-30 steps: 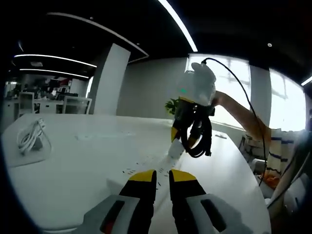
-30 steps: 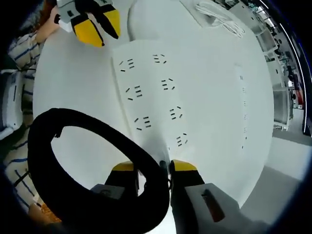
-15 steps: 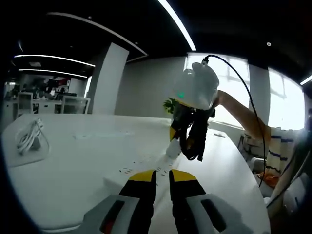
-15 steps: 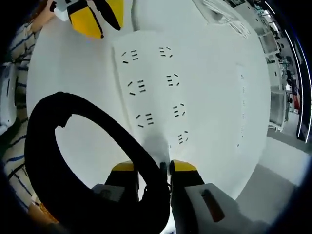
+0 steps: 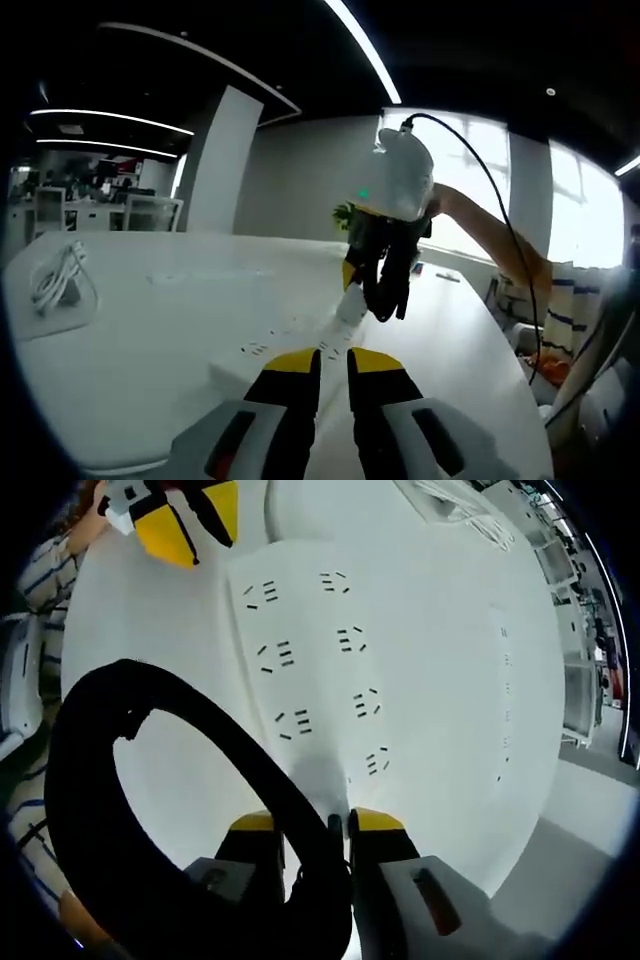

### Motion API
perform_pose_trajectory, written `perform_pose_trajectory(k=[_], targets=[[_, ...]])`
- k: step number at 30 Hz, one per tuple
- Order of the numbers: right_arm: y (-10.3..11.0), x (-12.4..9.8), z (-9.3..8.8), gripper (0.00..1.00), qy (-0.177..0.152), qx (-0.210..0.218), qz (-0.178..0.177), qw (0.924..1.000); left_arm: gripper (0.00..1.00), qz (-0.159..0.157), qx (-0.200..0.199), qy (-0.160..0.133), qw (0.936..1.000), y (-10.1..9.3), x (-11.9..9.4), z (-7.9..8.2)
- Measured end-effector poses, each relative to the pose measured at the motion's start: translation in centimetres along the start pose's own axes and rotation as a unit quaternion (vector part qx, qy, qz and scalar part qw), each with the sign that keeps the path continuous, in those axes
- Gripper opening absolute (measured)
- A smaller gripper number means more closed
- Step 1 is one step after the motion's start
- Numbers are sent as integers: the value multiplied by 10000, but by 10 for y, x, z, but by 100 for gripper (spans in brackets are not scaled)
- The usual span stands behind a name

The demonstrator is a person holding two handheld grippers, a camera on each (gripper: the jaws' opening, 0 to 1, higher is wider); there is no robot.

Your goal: Straighten the power strip on the desk, plug the charger into it

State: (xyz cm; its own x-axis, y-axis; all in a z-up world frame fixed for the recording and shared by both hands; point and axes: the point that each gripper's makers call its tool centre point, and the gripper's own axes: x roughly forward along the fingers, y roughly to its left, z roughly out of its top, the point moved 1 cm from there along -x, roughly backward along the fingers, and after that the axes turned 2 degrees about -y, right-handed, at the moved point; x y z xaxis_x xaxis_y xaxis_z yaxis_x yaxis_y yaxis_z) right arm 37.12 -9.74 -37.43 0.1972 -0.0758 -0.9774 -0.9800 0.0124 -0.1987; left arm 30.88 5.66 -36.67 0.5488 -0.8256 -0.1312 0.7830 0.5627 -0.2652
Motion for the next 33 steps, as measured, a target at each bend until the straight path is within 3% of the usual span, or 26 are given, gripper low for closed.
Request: perform_pose_trajectory(k=[9, 23, 30, 33], targets=[[1, 0, 0, 23, -226, -16, -92, 9997, 10, 2, -11, 28, 10000, 0, 1, -2], [1, -1, 0, 23, -982, 0, -309, 9947, 10, 38, -69, 6, 10000, 1, 2, -2], [2, -1, 1, 23, -1035, -21, -389, 9939, 11, -62, -103, -8, 9999, -3, 2, -1], [2, -2, 2, 24, -1306, -16, -464, 9904, 11, -34, -120, -1, 9999, -2, 2, -1]])
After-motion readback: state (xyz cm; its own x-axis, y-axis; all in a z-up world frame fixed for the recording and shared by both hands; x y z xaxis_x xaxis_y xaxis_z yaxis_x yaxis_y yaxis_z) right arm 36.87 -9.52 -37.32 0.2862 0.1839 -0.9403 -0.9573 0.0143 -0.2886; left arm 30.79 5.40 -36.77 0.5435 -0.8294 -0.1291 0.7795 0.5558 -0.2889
